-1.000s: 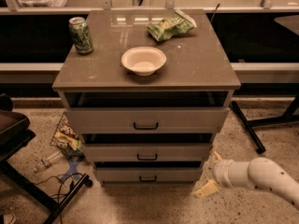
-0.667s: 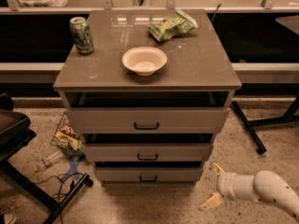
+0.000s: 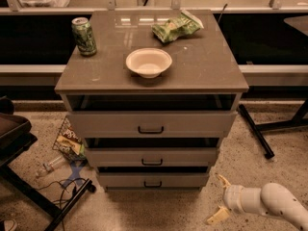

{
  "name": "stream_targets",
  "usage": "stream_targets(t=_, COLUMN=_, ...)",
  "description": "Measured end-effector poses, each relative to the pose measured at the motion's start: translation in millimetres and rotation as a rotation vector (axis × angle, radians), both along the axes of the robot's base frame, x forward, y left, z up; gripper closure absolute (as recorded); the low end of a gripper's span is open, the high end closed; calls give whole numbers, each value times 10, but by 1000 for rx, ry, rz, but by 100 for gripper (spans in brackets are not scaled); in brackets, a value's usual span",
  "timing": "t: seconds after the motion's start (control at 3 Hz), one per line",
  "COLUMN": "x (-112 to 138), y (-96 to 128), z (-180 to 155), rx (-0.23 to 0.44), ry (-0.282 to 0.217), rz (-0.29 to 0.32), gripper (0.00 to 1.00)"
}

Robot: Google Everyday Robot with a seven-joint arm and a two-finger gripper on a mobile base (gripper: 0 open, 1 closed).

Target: Open bottom drawer

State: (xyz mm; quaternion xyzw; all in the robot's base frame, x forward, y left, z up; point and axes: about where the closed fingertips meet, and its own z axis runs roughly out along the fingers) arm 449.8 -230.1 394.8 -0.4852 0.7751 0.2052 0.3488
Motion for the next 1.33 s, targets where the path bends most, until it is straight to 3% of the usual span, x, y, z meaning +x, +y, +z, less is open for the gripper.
stream_targets(t=0.33, x=0, y=87, z=-174, rx=37, ry=8, rz=5, gripper=0)
stream_targets(t=1.33, x=538, y=806, z=-1499, rx=201, ry=-2, rz=70, gripper=0)
